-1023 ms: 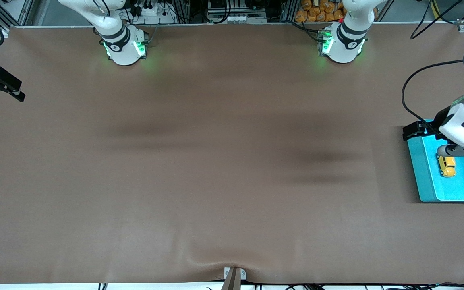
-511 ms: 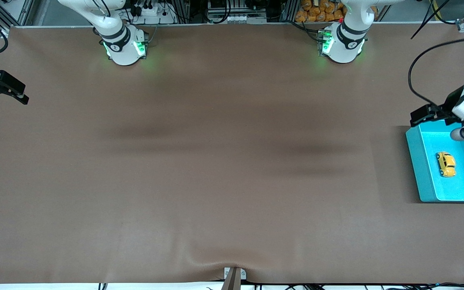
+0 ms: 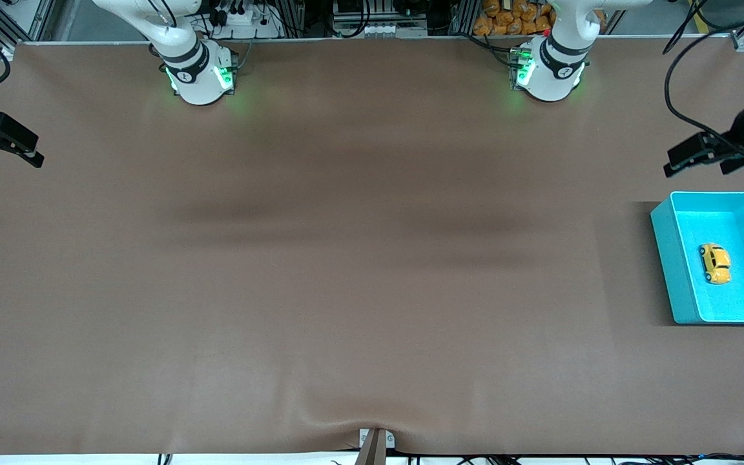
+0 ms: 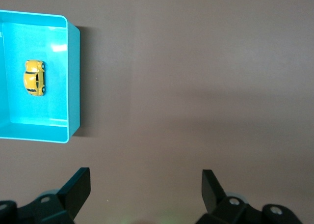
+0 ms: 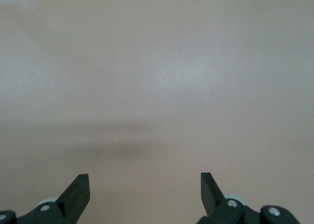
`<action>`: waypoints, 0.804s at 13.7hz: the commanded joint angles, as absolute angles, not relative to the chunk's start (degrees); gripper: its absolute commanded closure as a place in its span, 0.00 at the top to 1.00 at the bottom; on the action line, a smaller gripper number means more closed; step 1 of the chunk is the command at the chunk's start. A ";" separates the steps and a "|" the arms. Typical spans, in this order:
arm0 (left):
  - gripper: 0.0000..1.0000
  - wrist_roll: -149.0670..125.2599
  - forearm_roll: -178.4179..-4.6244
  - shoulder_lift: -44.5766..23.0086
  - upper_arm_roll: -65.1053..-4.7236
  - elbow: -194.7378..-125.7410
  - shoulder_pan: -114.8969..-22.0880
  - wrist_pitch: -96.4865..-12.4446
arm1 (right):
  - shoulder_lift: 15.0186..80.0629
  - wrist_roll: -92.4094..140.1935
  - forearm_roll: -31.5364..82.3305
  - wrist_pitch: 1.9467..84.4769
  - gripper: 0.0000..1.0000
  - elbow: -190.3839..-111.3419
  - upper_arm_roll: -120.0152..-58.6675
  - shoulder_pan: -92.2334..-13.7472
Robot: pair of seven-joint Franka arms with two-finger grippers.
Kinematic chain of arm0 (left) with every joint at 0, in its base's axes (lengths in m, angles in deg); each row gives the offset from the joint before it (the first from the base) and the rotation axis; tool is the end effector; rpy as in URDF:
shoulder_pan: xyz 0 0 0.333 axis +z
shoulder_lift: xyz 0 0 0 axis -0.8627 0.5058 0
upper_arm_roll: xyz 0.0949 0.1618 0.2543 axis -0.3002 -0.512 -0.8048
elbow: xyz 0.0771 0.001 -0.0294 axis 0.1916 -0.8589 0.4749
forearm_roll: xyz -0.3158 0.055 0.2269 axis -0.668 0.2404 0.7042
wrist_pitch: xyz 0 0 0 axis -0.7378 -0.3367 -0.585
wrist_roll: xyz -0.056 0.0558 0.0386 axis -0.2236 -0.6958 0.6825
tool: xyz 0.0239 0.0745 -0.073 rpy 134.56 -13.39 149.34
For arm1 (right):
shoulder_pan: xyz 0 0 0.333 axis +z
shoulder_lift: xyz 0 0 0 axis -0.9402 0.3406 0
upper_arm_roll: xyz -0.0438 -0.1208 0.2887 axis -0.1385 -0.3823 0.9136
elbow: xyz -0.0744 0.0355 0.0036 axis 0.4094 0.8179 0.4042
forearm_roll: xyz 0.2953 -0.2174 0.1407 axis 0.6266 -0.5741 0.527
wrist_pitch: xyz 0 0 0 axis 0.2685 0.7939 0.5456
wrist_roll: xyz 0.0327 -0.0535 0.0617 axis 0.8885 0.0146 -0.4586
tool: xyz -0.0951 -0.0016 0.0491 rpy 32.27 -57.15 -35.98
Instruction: Wind and store yellow beetle car
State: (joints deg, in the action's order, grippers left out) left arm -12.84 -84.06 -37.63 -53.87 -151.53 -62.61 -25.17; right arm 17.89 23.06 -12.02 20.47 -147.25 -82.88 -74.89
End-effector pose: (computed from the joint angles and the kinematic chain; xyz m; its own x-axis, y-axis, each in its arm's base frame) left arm 0.5429 -0.0245 0.6259 0.9978 0.0555 -0.0373 0.0564 -0.9981 0.0233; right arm 0.5243 -0.0349 0.6435 0.9981 0.0078 0.0614 0.0069 -0.9999 0.0147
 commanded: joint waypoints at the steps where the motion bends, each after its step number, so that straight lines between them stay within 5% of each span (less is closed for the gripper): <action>1: 1.00 -11.67 -84.37 -39.57 -51.31 -150.71 -60.94 -22.91 | 18.63 22.73 -11.62 19.79 1.00 -145.80 -82.66 -75.27; 11: 1.00 -15.98 -83.76 -39.83 -49.37 -145.34 -57.95 -18.17 | 18.63 22.73 -11.54 19.79 1.00 -145.53 -82.66 -75.45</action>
State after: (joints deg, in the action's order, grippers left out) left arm -14.25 -84.06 -39.39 -50.28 -146.22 -58.87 -19.87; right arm 17.90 23.07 -12.02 20.47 -147.11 -82.90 -74.92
